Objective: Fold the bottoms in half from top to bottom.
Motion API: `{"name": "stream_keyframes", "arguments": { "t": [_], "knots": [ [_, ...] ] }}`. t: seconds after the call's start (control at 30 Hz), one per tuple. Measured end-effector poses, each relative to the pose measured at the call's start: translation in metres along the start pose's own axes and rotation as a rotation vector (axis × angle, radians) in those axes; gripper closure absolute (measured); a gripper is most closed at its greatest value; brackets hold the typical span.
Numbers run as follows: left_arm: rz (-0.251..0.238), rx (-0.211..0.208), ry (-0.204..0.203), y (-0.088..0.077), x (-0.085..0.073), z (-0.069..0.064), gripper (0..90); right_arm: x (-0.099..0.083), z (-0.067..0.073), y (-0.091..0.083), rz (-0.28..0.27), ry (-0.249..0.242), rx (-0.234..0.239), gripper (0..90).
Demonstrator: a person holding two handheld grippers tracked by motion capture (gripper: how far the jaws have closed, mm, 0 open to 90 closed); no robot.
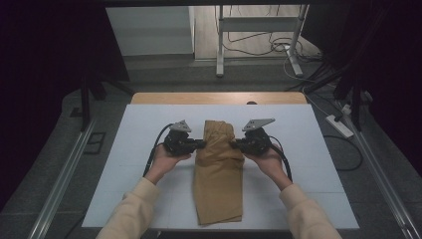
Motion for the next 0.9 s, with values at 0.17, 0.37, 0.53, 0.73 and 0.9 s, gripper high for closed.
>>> {"name": "stream_keyframes", "arguments": {
  "t": [0.17,0.37,0.53,0.73,0.9],
  "knots": [
    [0.004,-0.006,0.001,0.0,-0.005,-0.003,85.6,-0.003,0.004,-0.001,0.005,0.001,0.008,83.6],
    [0.001,-0.013,0.0,0.0,-0.01,-0.01,85.6,-0.008,0.009,-0.004,0.002,0.002,0.017,83.6],
    [0.009,-0.018,0.005,0.001,-0.016,-0.014,85.5,-0.013,0.015,-0.006,0.005,-0.006,0.02,83.6],
    [0.01,-0.026,0.004,0.001,-0.02,-0.018,85.4,-0.017,0.02,-0.009,0.001,-0.012,0.031,83.5],
    [0.022,-0.024,0.003,0.002,-0.025,-0.02,85.3,-0.023,0.025,-0.007,0.004,-0.013,0.033,83.5]
  ]
}}
Point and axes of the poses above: each handheld gripper's, and its own axes: y roughly forward along the jaws, x roughly out of its top, z roughly to its left, the point moved 6 cm from there along y, roughly forward along the jaws, and after that the axes turned 7 degrees about -x, right-handed, at the moved point
